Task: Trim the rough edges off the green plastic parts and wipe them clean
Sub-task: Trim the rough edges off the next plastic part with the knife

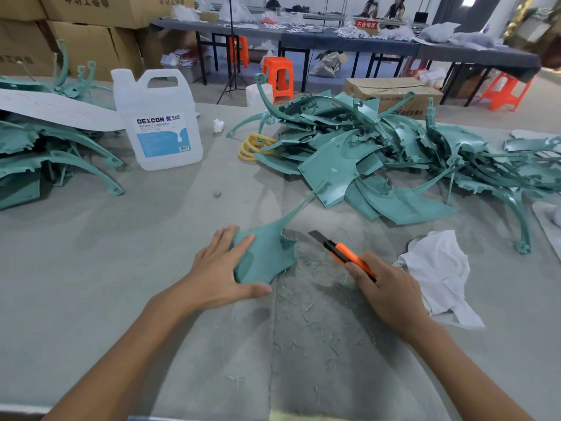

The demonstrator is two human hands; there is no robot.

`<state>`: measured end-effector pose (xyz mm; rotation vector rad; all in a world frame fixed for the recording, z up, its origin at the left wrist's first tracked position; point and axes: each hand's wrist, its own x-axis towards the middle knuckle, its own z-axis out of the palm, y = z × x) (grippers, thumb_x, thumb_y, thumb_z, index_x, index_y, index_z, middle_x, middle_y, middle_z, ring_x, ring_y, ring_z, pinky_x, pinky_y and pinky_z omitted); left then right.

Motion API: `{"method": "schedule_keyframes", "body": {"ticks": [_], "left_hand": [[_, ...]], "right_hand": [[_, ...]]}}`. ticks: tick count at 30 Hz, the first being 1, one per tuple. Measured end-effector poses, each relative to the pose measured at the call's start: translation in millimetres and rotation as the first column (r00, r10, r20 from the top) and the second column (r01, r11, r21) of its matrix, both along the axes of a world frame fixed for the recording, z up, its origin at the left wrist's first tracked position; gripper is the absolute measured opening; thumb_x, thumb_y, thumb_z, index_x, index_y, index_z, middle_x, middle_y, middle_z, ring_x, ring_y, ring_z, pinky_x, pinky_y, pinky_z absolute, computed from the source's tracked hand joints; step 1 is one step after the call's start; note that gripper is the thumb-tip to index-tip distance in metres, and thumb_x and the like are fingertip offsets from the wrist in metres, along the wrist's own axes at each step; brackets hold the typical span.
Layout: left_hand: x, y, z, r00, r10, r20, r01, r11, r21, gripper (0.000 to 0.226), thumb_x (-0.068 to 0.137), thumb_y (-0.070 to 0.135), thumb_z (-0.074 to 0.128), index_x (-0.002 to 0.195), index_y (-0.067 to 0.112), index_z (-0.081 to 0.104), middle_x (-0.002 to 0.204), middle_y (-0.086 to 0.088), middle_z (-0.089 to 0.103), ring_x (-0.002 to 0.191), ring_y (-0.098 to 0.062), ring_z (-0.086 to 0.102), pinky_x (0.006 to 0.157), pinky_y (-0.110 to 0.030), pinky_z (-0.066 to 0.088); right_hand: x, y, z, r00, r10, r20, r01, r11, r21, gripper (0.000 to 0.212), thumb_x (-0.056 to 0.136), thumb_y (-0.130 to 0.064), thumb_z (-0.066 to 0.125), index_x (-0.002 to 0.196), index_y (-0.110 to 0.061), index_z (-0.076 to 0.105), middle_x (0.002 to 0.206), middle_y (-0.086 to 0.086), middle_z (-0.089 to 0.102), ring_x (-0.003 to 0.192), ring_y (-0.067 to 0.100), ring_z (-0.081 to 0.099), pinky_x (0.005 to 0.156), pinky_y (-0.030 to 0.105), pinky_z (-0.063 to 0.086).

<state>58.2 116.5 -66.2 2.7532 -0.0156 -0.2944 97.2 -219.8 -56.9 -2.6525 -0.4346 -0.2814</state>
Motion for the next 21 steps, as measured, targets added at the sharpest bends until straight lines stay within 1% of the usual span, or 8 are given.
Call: {"method": "schedule_keyframes", "body": {"ticks": [3,5,7,10,14,16,18,21], "left_hand": [[-16,9,1,0.998,-0.052,-0.023,0.053,0.998,0.032,0.124,0.055,0.105,0.031,0.158,0.043,0.003,0.167,0.007,-0.016,0.154,-0.012,-0.006,0.122,-0.035,0.002],[-27,4,0,0.995,-0.060,0.079,0.052,0.994,0.098,0.108,0.070,0.097,0.019,0.159,0.039,0.009,0.169,0.003,-0.004,0.154,-0.016,0.009,0.122,-0.032,0.008],[-33,-7,2,0.979,-0.053,0.196,0.022,0.988,0.155,0.096,0.080,0.087,0.011,0.160,0.033,0.016,0.168,-0.002,0.010,0.151,-0.019,0.022,0.120,-0.032,0.017],[-31,-19,8,0.954,0.044,0.296,-0.080,0.990,0.112,0.085,0.088,0.077,0.013,0.157,0.030,0.029,0.164,-0.003,0.028,0.142,-0.023,0.041,0.112,-0.034,0.032],[-25,-24,16,0.937,0.156,0.312,-0.155,0.988,-0.028,0.080,0.089,0.075,0.012,0.151,0.032,0.040,0.157,0.004,0.042,0.131,-0.025,0.053,0.101,-0.038,0.042],[-26,-24,19,0.933,0.160,0.322,-0.146,0.987,-0.068,0.074,0.091,0.073,0.013,0.148,0.034,0.041,0.149,0.010,0.050,0.118,-0.024,0.059,0.089,-0.038,0.046],[-26,-23,22,0.931,0.152,0.333,-0.132,0.988,-0.081,0.071,0.092,0.071,0.013,0.146,0.034,0.041,0.137,0.012,0.058,0.104,-0.023,0.061,0.077,-0.035,0.042],[-26,-25,26,0.936,0.159,0.315,-0.140,0.987,-0.081,0.070,0.093,0.070,0.013,0.147,0.034,0.039,0.133,0.010,0.059,0.104,-0.024,0.061,0.078,-0.035,0.041]], "right_hand": [[0,0,-2,1.000,-0.008,0.016,0.008,1.000,0.003,0.048,0.091,-0.069,0.032,0.087,-0.027,0.055,0.056,-0.014,0.045,0.056,0.018,0.051,0.053,0.031,0.037],[-2,1,-2,1.000,-0.005,-0.007,0.005,1.000,0.007,0.048,0.091,-0.069,0.033,0.088,-0.026,0.055,0.057,-0.013,0.047,0.057,0.019,0.054,0.055,0.035,0.043],[-5,2,0,0.999,-0.015,-0.043,0.019,0.996,0.091,0.047,0.090,-0.070,0.034,0.087,-0.028,0.055,0.057,-0.010,0.051,0.056,0.015,0.055,0.055,0.035,0.044],[-17,14,2,0.998,-0.010,-0.060,0.019,0.988,0.151,0.039,0.093,-0.068,0.041,0.083,-0.031,0.052,0.057,-0.009,0.053,0.053,0.005,0.053,0.051,0.031,0.039],[-34,38,1,0.984,0.102,-0.145,-0.058,0.958,0.280,0.033,0.095,-0.062,0.049,0.087,-0.031,0.056,0.066,-0.009,0.059,0.053,0.010,0.054,0.051,0.030,0.039],[-36,46,1,0.975,0.141,-0.173,-0.075,0.938,0.339,0.036,0.096,-0.063,0.048,0.091,-0.030,0.059,0.070,-0.007,0.061,0.052,0.008,0.052,0.049,0.025,0.037],[-36,54,0,0.969,0.156,-0.190,-0.073,0.920,0.386,0.037,0.097,-0.062,0.049,0.090,-0.028,0.060,0.068,-0.004,0.059,0.051,0.007,0.049,0.050,0.028,0.038],[-36,64,-1,0.967,0.170,-0.188,-0.083,0.912,0.402,0.035,0.098,-0.061,0.050,0.086,-0.029,0.058,0.063,-0.010,0.056,0.051,0.007,0.049,0.048,0.022,0.034]]}}
